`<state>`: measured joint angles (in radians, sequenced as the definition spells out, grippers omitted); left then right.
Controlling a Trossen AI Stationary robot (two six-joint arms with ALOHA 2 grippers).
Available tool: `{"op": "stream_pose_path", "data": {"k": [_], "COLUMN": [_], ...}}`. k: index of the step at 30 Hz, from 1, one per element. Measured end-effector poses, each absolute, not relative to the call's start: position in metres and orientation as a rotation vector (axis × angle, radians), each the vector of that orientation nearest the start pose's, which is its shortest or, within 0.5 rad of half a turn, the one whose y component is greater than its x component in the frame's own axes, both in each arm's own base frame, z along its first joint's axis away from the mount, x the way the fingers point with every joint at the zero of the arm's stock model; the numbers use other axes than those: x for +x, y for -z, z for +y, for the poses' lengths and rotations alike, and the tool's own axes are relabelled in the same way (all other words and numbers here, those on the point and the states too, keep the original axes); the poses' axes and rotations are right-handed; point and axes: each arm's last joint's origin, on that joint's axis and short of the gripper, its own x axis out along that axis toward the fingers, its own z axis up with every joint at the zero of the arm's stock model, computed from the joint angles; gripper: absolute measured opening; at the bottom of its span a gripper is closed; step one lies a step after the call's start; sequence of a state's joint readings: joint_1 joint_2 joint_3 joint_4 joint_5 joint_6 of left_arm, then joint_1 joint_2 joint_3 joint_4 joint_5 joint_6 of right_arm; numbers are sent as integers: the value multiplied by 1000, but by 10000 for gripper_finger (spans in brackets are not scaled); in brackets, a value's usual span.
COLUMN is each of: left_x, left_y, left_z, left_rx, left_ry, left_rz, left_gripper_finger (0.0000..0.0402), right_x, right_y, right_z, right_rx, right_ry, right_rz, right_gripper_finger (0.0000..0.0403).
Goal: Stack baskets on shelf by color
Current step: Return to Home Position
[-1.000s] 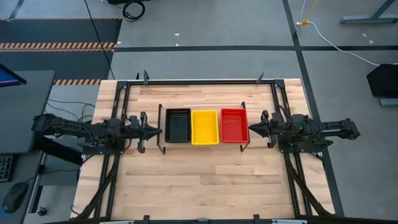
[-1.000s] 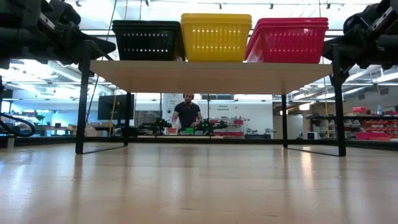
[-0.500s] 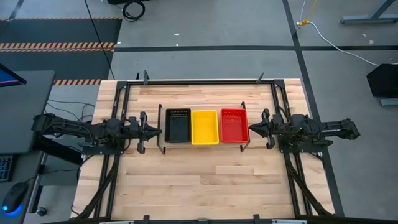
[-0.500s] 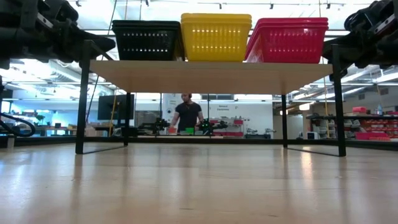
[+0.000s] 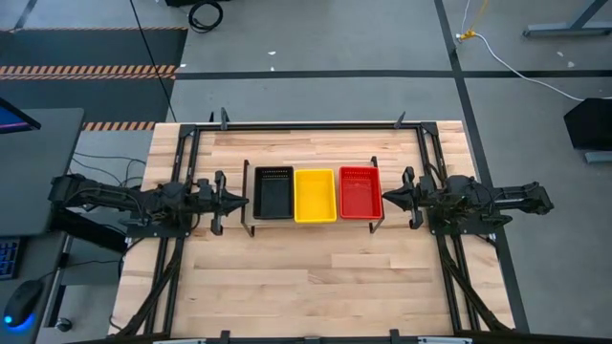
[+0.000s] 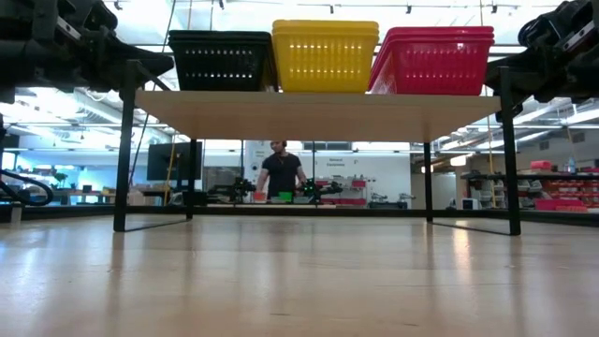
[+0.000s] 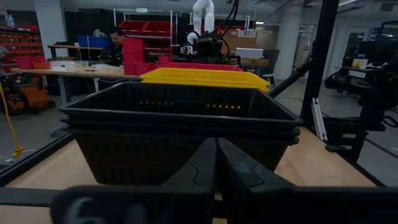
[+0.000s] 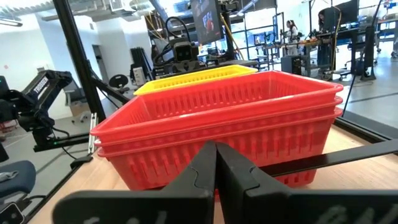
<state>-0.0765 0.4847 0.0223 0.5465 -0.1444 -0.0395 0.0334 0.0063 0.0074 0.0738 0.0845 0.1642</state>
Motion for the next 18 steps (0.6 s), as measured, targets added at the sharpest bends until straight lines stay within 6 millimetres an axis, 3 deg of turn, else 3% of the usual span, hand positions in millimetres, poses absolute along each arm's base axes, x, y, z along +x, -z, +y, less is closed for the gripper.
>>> {"op": "stream_pose_path", "data": {"k": [8, 18], "left_x": [128, 128], "left_y": [-180, -180], "left_z": [-6, -6], "left_rx": [-49, -49], "left_ry": [-66, -67], "left_rz": [-88, -90], "left_gripper_finger": [32, 19], "right_x": [97, 97], "right_y": [-173, -173], "right_z": [1, 1], "right_rx": [169, 169], "right_ry": [45, 45], "right_rz": [-79, -79], "right_gripper_finger": [12, 12]}}
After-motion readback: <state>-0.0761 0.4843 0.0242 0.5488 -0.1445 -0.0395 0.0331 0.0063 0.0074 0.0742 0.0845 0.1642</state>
